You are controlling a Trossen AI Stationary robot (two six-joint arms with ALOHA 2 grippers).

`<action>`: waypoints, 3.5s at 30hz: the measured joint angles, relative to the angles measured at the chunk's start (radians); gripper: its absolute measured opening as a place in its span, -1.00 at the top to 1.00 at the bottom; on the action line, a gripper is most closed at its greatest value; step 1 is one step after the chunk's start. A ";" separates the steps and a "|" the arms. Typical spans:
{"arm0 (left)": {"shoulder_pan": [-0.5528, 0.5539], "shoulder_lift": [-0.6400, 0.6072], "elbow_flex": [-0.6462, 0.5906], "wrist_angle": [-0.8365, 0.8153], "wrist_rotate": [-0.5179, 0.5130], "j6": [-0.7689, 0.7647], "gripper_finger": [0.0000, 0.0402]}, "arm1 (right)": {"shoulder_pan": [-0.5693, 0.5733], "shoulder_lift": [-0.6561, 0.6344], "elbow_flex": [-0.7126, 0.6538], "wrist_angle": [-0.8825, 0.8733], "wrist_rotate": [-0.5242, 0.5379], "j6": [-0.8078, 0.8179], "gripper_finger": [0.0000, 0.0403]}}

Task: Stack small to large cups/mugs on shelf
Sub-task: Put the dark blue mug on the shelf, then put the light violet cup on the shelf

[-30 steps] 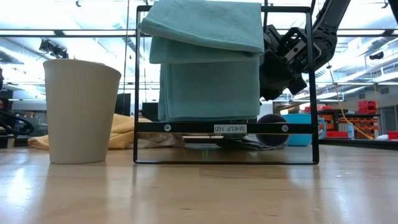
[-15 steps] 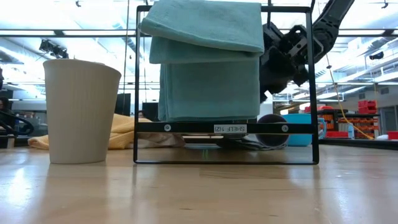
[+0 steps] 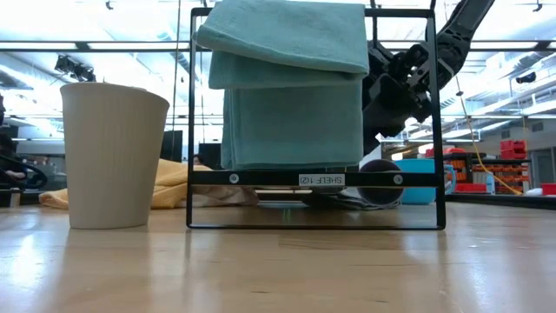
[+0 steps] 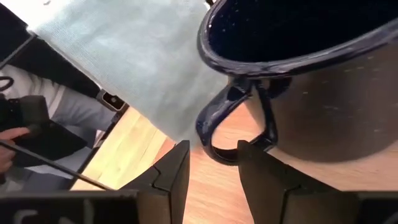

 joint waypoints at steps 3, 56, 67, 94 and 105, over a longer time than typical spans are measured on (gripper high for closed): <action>0.000 0.000 0.000 0.000 0.000 0.000 0.26 | 0.003 -0.011 0.000 -0.020 -0.018 0.000 0.31; -0.001 0.000 0.000 0.000 0.000 0.005 0.24 | 0.052 -0.085 0.011 0.118 0.368 0.022 1.00; -0.001 0.000 0.000 0.000 0.000 0.004 0.25 | 0.064 -0.085 0.011 0.108 0.369 0.029 1.00; -0.012 0.000 0.000 0.001 0.000 0.056 0.28 | -0.075 -0.566 0.009 -0.352 0.359 0.064 0.91; -0.036 0.000 0.000 -0.151 0.001 0.011 0.26 | -0.074 -0.930 0.010 -0.528 0.363 0.252 0.89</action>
